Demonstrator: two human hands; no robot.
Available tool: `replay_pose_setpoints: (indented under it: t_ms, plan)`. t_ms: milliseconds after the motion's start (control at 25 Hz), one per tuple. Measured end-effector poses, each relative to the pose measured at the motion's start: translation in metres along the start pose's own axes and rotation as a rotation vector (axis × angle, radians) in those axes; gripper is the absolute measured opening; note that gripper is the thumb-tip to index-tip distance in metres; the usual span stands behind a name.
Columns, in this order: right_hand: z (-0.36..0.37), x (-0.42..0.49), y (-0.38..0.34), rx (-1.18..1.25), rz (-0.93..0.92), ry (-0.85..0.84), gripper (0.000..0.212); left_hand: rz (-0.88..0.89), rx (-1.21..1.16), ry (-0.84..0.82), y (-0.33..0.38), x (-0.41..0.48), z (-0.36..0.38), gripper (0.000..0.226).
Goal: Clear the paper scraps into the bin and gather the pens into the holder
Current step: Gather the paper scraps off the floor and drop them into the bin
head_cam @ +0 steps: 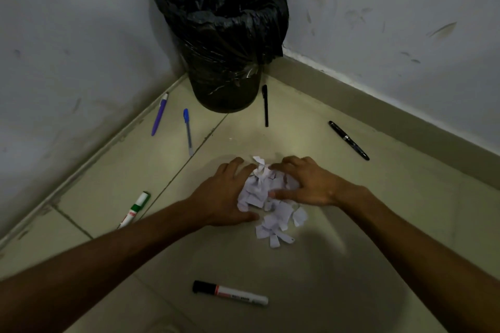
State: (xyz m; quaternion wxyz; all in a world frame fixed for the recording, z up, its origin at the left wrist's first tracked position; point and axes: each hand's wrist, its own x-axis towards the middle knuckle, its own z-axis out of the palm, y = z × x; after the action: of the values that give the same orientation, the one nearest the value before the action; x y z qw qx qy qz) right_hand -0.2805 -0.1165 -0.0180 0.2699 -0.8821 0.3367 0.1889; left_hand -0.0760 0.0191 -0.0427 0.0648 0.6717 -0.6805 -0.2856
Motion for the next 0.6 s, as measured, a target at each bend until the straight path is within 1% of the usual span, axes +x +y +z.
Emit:
replay_pose_setpoints:
  t_ms: [80,120,160,240,280,360,480,600]
  plan:
    - [0.014,-0.029,-0.009,-0.021,0.091,-0.034,0.110,0.052,0.044,-0.055,0.005,0.013,0.000,0.129]
    - [0.021,-0.038,-0.013,-0.046,0.124,-0.051,0.119,0.063,0.087,-0.091,0.007,0.018,-0.001,0.132]
    - [0.029,-0.044,-0.015,-0.076,0.140,-0.057,0.123,0.063,0.143,-0.132,0.010,0.024,-0.001,0.134]
    - [0.043,-0.048,-0.022,-0.130,0.132,-0.026,0.124,0.053,0.258,-0.190,0.015,0.029,-0.001,0.131]
    - [0.049,-0.048,-0.025,-0.135,0.131,0.003,0.122,0.052,0.296,-0.195,0.016,0.030,-0.001,0.126]
    - [0.058,-0.043,-0.030,-0.117,0.141,0.078,0.111,0.057,0.289,-0.159,0.017,0.028,0.001,0.110]
    - [0.058,-0.035,-0.031,-0.037,0.130,0.167,0.079,0.083,0.200,-0.040,0.013,0.022,0.002,0.074]
    - [0.056,-0.027,-0.030,0.005,0.122,0.236,0.049,0.106,0.178,0.013,0.009,0.015,0.004,0.044]
